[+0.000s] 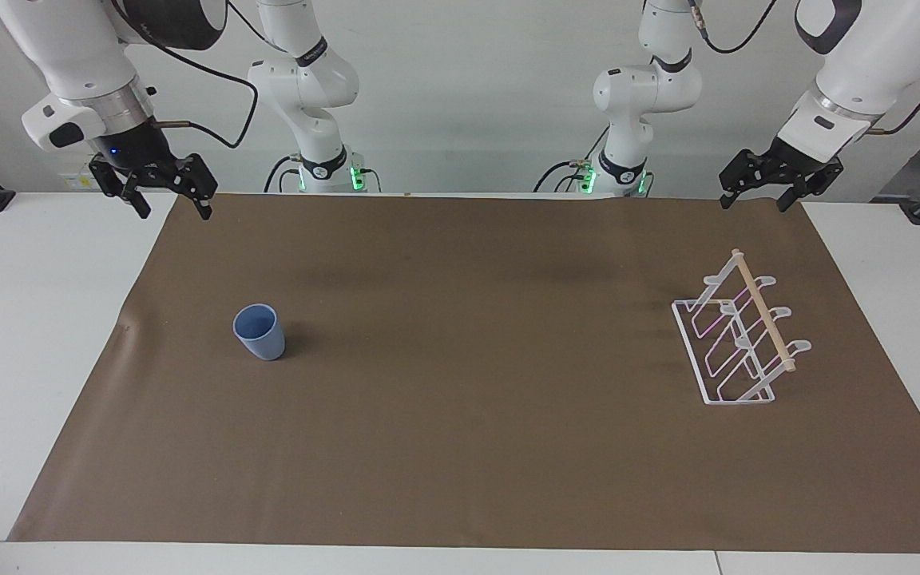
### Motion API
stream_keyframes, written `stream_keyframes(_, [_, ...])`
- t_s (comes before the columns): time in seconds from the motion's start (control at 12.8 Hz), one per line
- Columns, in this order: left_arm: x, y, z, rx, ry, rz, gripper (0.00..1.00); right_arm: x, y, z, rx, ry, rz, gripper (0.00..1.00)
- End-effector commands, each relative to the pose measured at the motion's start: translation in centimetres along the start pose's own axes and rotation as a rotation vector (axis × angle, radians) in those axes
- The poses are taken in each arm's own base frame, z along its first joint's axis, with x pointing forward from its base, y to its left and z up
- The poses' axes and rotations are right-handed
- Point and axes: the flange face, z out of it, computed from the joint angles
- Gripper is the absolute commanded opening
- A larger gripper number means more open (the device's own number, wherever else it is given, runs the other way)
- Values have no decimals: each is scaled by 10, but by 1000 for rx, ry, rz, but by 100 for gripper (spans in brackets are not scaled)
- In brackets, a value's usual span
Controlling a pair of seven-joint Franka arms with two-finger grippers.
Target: Hang cup on cup holder
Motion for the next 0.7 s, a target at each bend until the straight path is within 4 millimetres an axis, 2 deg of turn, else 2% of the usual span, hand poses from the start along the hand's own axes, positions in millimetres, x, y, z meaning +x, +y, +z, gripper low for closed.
stream_keyframes(0.0, [-9, -1, 4, -6, 16, -2, 100, -13, -3, 10, 4, 32, 5, 100])
stream_keyframes(0.16, [-9, 0, 4, -6, 17, -1, 100, -13, -3, 26, 4, 24, 7, 100])
stream_keyframes(0.62, [-9, 1, 4, -6, 15, 2, 100, -10, -8, 103, -1, 88, 21, 100])
